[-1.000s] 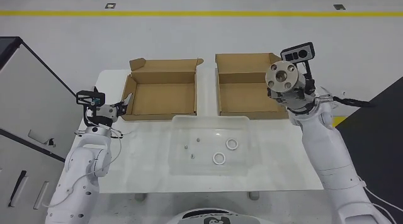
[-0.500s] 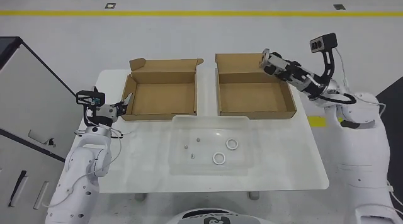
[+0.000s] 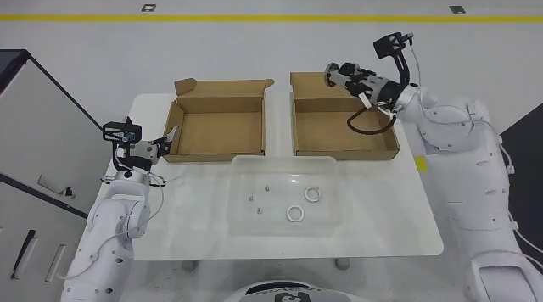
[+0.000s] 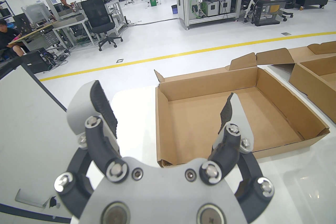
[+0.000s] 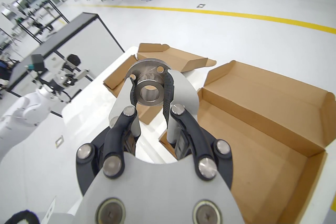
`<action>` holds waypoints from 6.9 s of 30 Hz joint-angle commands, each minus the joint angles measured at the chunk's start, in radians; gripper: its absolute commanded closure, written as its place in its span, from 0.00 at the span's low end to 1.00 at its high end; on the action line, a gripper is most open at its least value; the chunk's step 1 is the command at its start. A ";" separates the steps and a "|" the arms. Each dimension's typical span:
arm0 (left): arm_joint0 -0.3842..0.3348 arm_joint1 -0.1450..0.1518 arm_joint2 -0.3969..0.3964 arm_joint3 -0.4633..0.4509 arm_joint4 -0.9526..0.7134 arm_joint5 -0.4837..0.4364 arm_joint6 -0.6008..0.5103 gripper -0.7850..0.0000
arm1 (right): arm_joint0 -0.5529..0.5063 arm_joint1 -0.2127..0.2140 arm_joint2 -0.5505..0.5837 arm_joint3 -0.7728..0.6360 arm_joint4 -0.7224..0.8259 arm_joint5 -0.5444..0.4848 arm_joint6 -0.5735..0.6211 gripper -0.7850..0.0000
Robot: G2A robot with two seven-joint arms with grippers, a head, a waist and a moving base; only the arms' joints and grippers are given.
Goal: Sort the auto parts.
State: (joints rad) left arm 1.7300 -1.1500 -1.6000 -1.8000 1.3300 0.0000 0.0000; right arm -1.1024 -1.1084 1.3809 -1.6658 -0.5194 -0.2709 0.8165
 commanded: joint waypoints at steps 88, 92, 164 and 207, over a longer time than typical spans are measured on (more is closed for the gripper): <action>0.000 0.000 0.000 0.000 0.000 0.000 0.000 0.00 | 0.313 -0.076 -0.382 0.816 -0.533 0.136 0.119 0.67; 0.000 0.000 0.000 0.000 0.000 0.000 0.000 0.00 | 0.314 -0.077 -0.377 0.816 -0.532 0.136 0.097 0.62; 0.000 0.000 0.000 0.000 0.000 0.000 0.000 0.00 | 0.078 0.136 -0.517 -0.343 -0.264 -0.151 0.582 0.00; 0.000 0.000 0.000 0.000 0.000 0.000 0.000 0.00 | 0.641 0.056 -1.211 -0.001 0.040 -0.175 0.559 0.00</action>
State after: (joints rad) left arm 1.7300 -1.1500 -1.6000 -1.8000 1.3300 0.0000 0.0000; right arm -0.4617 -1.0520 0.1700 -1.6672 -0.4797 -0.4458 1.3749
